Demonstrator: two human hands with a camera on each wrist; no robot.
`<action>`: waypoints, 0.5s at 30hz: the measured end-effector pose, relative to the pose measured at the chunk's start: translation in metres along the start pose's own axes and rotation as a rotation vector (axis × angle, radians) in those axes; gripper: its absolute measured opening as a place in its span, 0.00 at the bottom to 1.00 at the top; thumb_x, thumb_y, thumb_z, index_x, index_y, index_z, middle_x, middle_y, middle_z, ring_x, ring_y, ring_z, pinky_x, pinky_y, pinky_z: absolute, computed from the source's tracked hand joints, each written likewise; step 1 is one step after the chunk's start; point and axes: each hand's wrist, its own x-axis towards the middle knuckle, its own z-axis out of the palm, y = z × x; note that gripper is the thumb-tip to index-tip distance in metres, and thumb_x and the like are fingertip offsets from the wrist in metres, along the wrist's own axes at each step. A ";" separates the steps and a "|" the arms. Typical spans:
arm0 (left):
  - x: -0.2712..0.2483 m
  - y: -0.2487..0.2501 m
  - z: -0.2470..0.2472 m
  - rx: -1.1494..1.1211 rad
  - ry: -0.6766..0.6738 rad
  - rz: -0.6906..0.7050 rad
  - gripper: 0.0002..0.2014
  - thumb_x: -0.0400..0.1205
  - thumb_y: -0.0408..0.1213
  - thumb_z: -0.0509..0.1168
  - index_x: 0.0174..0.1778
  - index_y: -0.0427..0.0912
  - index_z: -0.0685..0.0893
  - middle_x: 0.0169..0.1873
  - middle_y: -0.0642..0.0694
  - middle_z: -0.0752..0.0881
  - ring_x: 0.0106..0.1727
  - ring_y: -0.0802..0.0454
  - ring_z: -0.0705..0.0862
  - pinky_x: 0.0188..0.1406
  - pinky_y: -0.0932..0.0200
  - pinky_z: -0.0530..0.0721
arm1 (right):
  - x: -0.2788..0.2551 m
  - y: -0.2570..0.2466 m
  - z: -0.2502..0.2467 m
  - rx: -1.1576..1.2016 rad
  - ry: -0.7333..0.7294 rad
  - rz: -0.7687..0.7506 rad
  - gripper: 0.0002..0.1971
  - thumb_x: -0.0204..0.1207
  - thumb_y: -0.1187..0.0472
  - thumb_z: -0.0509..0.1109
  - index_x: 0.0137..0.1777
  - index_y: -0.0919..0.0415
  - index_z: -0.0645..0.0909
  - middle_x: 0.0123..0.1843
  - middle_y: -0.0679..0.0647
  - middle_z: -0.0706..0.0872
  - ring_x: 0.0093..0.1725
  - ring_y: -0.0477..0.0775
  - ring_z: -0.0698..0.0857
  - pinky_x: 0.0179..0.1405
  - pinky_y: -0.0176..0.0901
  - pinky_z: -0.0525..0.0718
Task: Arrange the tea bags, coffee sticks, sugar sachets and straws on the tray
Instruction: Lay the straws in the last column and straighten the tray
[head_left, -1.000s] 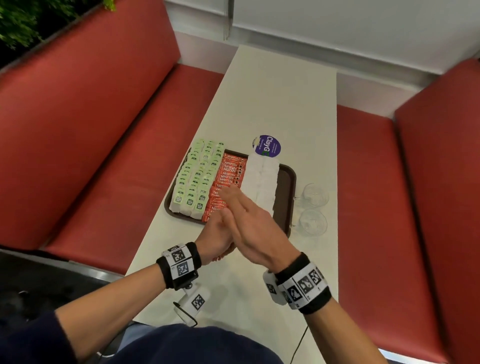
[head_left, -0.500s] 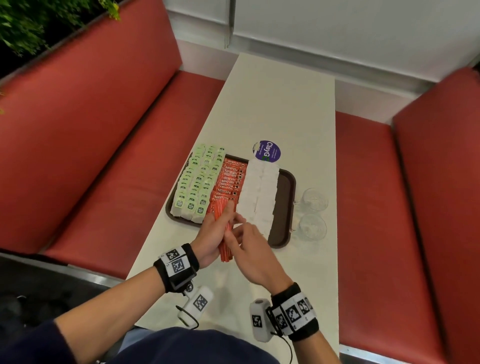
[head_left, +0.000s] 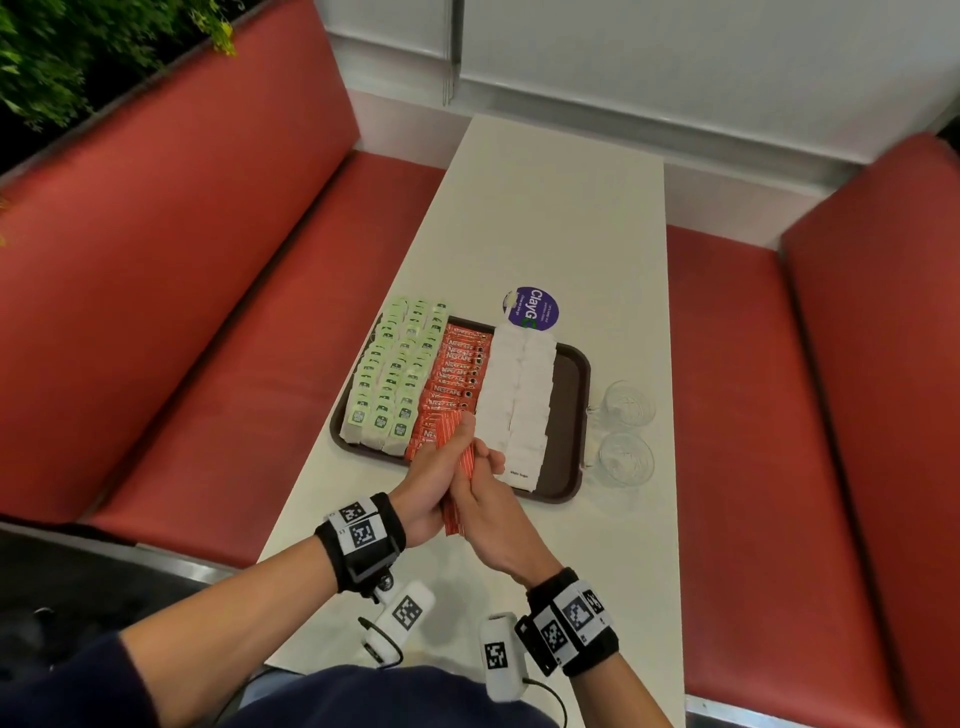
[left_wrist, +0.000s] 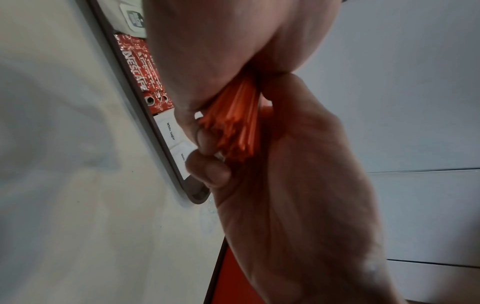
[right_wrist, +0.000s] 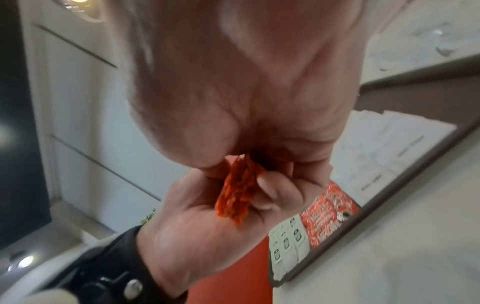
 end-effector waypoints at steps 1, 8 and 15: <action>0.001 -0.001 0.000 -0.003 -0.007 -0.011 0.23 0.87 0.61 0.70 0.44 0.41 0.84 0.55 0.31 0.91 0.58 0.40 0.92 0.67 0.43 0.88 | 0.001 0.001 0.002 0.022 0.010 0.016 0.25 0.96 0.38 0.50 0.85 0.49 0.68 0.66 0.49 0.90 0.59 0.45 0.92 0.61 0.49 0.93; 0.010 0.001 0.012 0.013 0.005 -0.055 0.26 0.85 0.60 0.74 0.62 0.38 0.88 0.57 0.29 0.92 0.55 0.38 0.92 0.61 0.42 0.90 | 0.007 0.008 -0.006 0.100 0.121 0.091 0.21 0.97 0.41 0.51 0.66 0.55 0.77 0.49 0.44 0.87 0.41 0.40 0.89 0.41 0.38 0.84; 0.020 -0.002 0.025 -0.008 0.006 -0.045 0.23 0.97 0.49 0.57 0.66 0.33 0.88 0.63 0.31 0.92 0.69 0.35 0.91 0.76 0.40 0.85 | 0.012 0.006 -0.023 -0.045 0.279 0.126 0.18 0.98 0.46 0.49 0.58 0.57 0.73 0.47 0.52 0.89 0.42 0.47 0.90 0.35 0.32 0.80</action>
